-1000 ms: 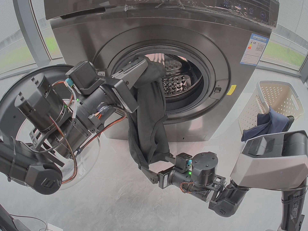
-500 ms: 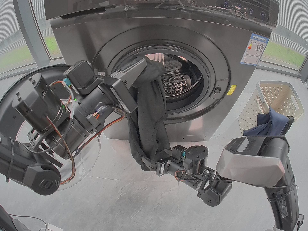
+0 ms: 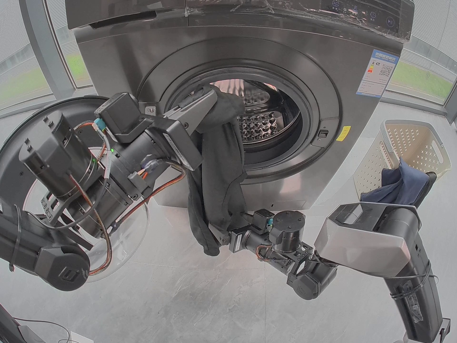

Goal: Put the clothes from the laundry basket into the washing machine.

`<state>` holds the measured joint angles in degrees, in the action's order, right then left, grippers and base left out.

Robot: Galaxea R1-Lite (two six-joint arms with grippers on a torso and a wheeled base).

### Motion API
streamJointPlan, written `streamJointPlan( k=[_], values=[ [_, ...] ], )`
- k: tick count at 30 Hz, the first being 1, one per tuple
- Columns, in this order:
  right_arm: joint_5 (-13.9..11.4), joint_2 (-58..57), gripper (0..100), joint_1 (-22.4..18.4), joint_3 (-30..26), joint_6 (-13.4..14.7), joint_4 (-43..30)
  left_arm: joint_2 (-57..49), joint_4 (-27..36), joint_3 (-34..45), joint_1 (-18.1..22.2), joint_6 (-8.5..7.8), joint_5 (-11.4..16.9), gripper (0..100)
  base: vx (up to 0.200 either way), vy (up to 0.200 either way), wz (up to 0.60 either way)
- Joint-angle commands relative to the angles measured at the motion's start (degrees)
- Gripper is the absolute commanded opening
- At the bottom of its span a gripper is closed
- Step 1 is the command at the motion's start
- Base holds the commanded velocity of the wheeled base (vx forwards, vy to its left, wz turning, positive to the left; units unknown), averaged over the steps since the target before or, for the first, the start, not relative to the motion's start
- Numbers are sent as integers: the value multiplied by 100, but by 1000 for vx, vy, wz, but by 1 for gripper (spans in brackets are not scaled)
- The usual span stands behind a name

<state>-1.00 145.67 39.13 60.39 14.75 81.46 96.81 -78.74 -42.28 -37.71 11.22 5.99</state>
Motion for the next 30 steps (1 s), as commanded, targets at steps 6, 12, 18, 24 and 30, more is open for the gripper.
streamJointPlan(
  k=[6,12,18,24,30],
  values=[
    [-14,111,0,33,166,10,10,23,-1,0,0,3,-54,0,0,0,0],
    [-14,111,0,51,227,10,63,23,-1,0,18,3,-62,0,0,0,0],
    [-6,-12,0,16,-194,19,142,31,-1,9,70,3,-54,0,0,0,0],
    [3,-812,0,-99,-1381,-51,555,58,8,18,281,3,-54,0,0,0,0],
    [-32,-2051,0,-626,-2655,-113,687,-4,-1,123,387,12,-54,0,0,0,0]
  ],
)
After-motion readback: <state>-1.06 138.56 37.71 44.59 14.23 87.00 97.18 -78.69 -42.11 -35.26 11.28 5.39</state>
